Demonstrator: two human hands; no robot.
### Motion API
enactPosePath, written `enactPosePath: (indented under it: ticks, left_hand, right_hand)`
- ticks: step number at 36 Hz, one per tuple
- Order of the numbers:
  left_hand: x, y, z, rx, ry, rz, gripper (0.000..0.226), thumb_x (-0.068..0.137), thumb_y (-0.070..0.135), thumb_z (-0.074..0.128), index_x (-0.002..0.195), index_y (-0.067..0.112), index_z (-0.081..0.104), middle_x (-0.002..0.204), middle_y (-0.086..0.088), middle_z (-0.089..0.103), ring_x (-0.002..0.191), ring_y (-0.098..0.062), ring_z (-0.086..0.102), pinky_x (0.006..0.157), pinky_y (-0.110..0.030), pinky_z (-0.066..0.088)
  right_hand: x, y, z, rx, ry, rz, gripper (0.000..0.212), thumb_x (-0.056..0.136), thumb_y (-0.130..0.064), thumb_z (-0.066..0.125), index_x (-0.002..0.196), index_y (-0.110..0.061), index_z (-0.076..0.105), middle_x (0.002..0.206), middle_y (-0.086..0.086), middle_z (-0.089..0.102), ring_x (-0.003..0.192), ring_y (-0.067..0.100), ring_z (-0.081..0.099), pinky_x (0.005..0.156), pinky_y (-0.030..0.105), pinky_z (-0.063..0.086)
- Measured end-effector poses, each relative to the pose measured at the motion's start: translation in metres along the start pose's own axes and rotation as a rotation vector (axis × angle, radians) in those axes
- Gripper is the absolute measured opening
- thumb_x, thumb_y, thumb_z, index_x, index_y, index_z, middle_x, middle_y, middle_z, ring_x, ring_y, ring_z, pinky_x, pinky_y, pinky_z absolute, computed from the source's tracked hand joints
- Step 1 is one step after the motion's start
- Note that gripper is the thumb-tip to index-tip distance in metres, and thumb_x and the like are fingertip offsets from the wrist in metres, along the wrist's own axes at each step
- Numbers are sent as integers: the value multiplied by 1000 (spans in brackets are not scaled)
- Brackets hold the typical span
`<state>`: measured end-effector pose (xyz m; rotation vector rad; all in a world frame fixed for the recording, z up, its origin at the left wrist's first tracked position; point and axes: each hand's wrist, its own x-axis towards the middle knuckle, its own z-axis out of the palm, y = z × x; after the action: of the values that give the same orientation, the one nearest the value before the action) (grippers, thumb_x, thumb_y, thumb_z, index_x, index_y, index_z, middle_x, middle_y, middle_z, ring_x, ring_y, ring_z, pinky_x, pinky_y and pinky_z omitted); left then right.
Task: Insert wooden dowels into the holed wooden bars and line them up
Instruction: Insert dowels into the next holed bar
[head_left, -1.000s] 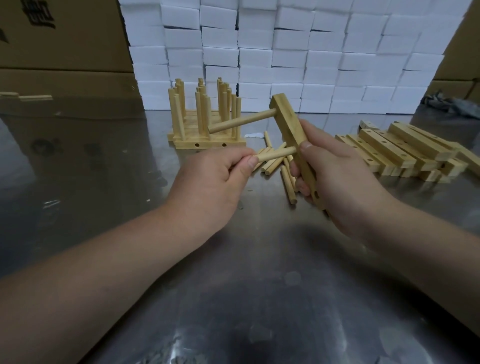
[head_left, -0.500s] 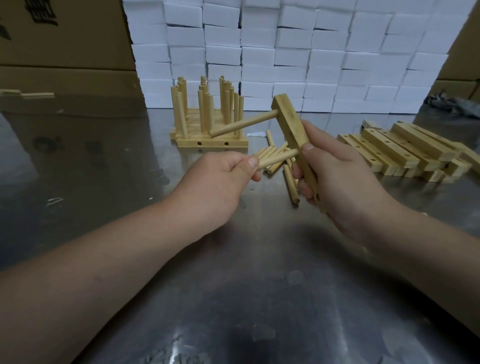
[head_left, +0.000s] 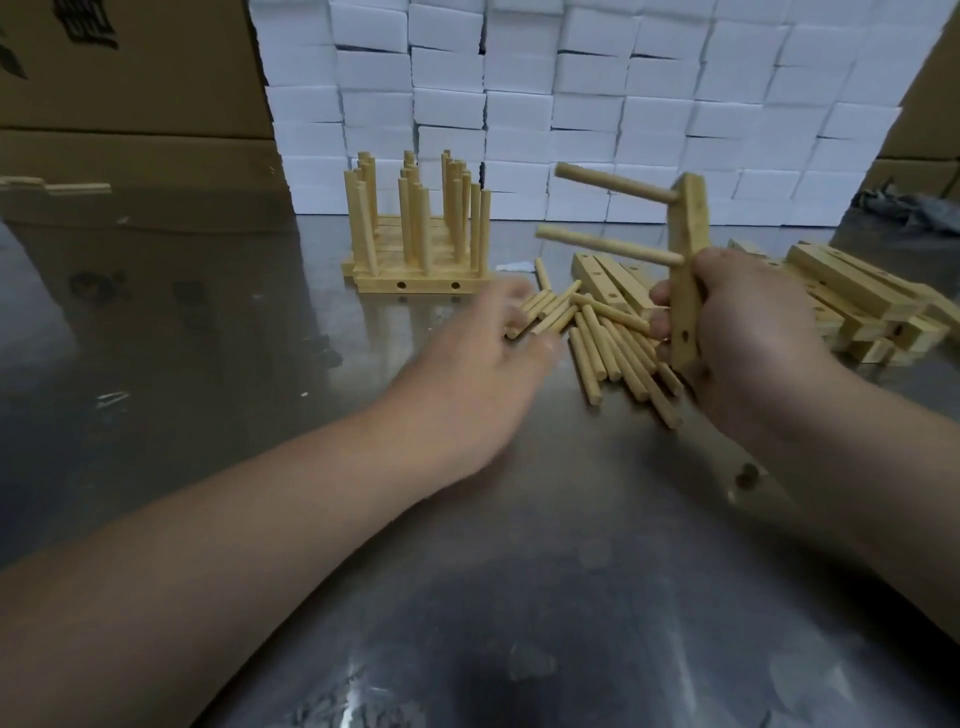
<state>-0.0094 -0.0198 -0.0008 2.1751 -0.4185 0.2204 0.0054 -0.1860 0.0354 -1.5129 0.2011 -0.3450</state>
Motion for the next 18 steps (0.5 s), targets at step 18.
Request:
enactPosePath:
  ticks: [18]
  left_hand:
    - [-2,14,8,677,5,56,26,86,50,48,96,26,51,86,7,53,81,-17,52,64,-33,42]
  right_hand:
    - [0,7,8,191,-72,122,22,100,-20,34,86,-19,50,49,-2,59,31,9,48,35,13,38]
